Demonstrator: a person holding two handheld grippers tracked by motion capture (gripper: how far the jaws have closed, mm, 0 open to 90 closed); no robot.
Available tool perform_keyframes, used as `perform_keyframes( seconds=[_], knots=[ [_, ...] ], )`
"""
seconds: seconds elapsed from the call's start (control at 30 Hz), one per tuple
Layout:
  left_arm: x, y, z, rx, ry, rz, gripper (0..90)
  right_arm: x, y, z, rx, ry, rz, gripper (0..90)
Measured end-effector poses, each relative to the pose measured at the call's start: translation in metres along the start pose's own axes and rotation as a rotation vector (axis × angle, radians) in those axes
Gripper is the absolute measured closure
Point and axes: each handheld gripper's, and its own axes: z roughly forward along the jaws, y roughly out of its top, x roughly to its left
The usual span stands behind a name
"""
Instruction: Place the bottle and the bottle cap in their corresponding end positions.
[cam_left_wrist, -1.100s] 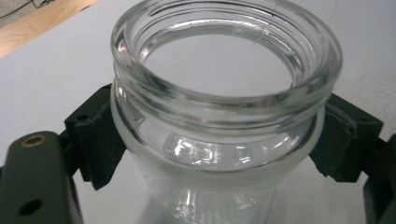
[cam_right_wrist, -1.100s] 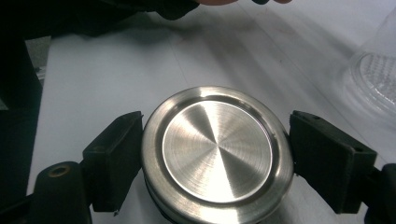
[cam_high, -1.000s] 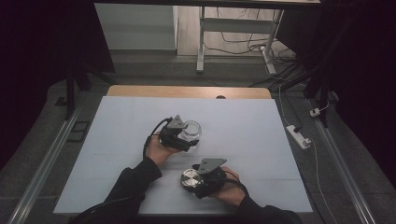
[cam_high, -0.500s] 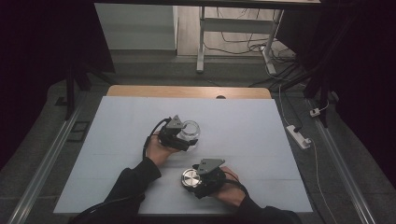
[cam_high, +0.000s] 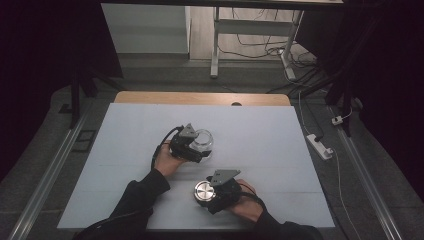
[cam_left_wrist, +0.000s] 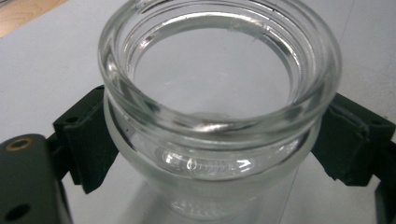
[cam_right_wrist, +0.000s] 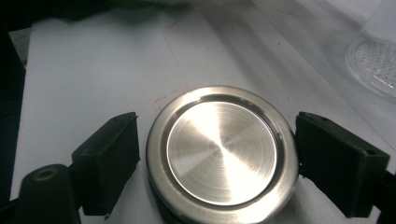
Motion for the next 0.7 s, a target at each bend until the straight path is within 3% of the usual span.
perform_keyframes(
  seconds=[0.37, 0.7],
  knots=[
    [-0.001, -0.001, -0.008, 0.034, -0.011, -0.007, 3.9, 0.001, 0.005, -0.009, -0.036, -0.003, 0.009, 11.9],
    [0.001, -0.005, -0.024, 0.038, -0.036, -0.055, 0.0, -0.002, 0.008, -0.020, -0.062, -0.012, 0.048, 10.1]
  ],
)
